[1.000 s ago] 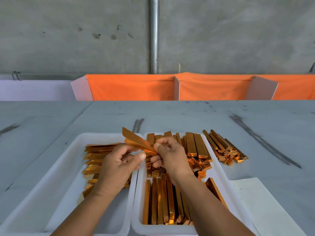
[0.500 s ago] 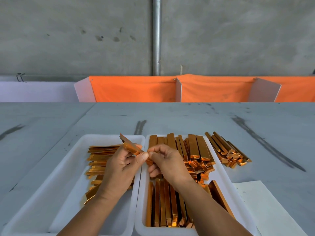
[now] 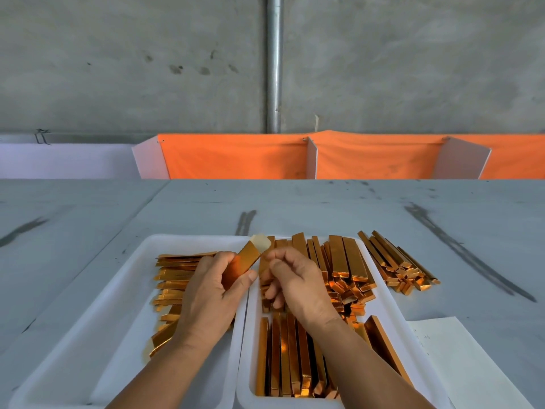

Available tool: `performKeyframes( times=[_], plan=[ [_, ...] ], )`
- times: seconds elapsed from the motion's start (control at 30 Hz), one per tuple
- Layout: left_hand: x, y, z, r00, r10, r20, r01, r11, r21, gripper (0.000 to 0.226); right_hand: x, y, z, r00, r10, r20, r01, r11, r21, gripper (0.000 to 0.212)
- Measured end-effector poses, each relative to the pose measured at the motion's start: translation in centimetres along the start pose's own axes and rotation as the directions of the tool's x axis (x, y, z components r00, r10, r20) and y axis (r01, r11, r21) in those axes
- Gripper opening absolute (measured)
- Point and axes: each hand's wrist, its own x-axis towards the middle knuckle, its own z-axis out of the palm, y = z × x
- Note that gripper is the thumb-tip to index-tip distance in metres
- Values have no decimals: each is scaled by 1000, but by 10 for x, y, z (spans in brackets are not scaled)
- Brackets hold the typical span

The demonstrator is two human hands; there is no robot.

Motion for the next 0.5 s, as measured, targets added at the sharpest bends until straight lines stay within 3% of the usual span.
performKeyframes(
  times=[0.17,0.33,0.5],
  plan=[
    [-1,0,0,999,-14,52,8,993,115,21,3,-3,-3,999,-12,-51,19,988,153,18],
    [-3,5,0,989,-36,143,13,988,153,26,3,2,-3,999,4,-39,-3,1000,24,15],
    [-3,7,-2,984,-32,177,-3,981,193,41,4,3,-3,999,15,-44,-14,1000,11,17]
  ],
)
